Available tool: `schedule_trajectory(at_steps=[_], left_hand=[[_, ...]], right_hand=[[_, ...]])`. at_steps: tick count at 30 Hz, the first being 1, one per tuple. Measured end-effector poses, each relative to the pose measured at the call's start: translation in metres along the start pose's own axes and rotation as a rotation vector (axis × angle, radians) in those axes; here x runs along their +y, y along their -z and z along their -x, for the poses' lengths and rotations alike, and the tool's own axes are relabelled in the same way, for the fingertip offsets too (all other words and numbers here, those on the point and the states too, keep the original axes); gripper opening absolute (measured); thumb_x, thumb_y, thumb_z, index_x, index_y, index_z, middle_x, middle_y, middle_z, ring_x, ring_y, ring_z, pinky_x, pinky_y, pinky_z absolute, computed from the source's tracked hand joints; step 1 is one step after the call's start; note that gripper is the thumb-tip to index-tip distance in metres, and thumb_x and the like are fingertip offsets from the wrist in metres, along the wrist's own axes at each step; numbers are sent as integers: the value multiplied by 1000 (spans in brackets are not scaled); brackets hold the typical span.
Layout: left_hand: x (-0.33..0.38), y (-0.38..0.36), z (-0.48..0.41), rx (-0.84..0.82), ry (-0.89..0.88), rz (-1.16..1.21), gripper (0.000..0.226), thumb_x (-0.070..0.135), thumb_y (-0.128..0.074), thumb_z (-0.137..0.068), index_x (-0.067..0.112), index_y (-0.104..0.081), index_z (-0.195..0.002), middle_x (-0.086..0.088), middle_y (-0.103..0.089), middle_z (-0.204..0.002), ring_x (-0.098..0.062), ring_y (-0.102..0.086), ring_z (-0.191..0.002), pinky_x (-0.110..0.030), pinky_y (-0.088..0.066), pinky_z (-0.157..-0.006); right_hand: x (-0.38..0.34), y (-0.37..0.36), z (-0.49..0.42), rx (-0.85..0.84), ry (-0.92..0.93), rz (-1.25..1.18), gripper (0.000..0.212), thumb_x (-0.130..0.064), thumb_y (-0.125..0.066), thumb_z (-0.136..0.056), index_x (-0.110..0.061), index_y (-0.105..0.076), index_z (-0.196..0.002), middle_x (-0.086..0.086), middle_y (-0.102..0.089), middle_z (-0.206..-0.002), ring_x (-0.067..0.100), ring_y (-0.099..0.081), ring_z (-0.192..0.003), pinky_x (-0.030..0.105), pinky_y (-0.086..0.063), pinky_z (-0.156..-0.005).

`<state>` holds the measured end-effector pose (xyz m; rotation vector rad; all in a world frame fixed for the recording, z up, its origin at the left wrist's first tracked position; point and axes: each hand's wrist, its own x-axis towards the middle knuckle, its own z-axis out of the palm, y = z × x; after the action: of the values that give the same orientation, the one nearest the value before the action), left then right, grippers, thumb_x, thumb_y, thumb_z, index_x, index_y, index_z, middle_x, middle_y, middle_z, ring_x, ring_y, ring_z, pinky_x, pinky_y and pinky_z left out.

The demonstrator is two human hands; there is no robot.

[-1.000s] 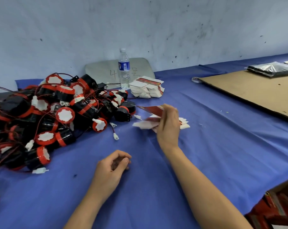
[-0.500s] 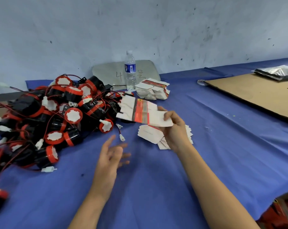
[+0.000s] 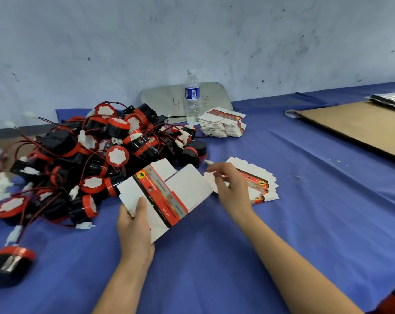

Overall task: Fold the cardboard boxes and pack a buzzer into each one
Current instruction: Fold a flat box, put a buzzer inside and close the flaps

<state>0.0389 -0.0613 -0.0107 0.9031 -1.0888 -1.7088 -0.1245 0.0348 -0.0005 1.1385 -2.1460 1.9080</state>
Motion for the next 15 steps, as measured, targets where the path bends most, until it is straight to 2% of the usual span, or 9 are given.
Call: schedule_trajectory(at_steps=[2,4,6,8,10,11,13,14,15], left_hand=[[1,3,-3,17,-19,-4,7,23,-53,-100,28,-57,-98,7,-72,-84,-9,-71,-71,-30,-54,-51],[3,5,-6,27,-8,10,11,17,-51,-100,28,-55,-98,4,-69,-88,-10,-70,-72,-30,-53,-52],[3,8,-9,28,-7,39,20,5,-49,-96,25,-52,-95,2,-67,-85,-9,-69,-65,-28,-51,-46],[3,7,-9,0,-18,65,28,-4,-47,-91,24,-50,-94,4,-69,-77,-9,-69,-60,-26,-50,-41],[3,6,-8,-35,-26,64,32,-5,-47,-90,26,-49,-95,10,-70,-71,-9,-70,-59,-25,-50,-40],[2,5,-8,-47,-34,63,33,-5,-48,-90,27,-49,-95,11,-70,-70,-9,-70,-60,-25,-50,-40],[0,3,-8,-57,-57,63,35,-6,-48,-91,29,-49,-95,12,-71,-72,-8,-69,-62,-26,-50,-41],[0,2,-8,-56,-67,57,38,-6,-47,-91,31,-49,-96,12,-71,-74,-9,-69,-64,-27,-51,-42],[-1,1,-8,-58,-79,43,41,-7,-47,-91,33,-51,-99,13,-71,-76,-11,-69,-68,-29,-52,-43]], right_hand=[[-2,-5,6,11,172,79,24,2,-53,-91,-8,-64,-109,8,-58,-121,17,-56,-111,27,-45,-92],[-4,-7,8,-1,248,109,30,-9,-53,-92,-9,-60,-121,8,-47,-136,14,-45,-125,20,-38,-100],[-7,-5,8,11,241,149,39,-3,-51,-90,-11,-56,-128,7,-41,-143,12,-40,-129,16,-37,-100],[-11,-4,9,1,213,193,53,10,-48,-82,-11,-54,-131,8,-40,-144,19,-41,-131,26,-42,-99],[-15,-6,11,-67,240,243,67,13,-45,-73,-12,-52,-134,8,-38,-146,25,-37,-134,36,-41,-103],[-17,-7,12,-136,265,290,74,11,-46,-69,-15,-48,-138,7,-33,-151,25,-30,-138,38,-34,-109],[-17,-12,17,-311,332,480,91,3,-49,-68,-30,-28,-150,3,-12,-160,21,-3,-148,45,-6,-119],[-17,-16,20,-374,378,592,97,-3,-51,-69,-37,-15,-152,1,-1,-162,20,11,-149,50,6,-118],[-16,-20,22,-409,416,673,99,-10,-52,-70,-41,-5,-152,0,6,-162,22,19,-147,56,12,-115]])
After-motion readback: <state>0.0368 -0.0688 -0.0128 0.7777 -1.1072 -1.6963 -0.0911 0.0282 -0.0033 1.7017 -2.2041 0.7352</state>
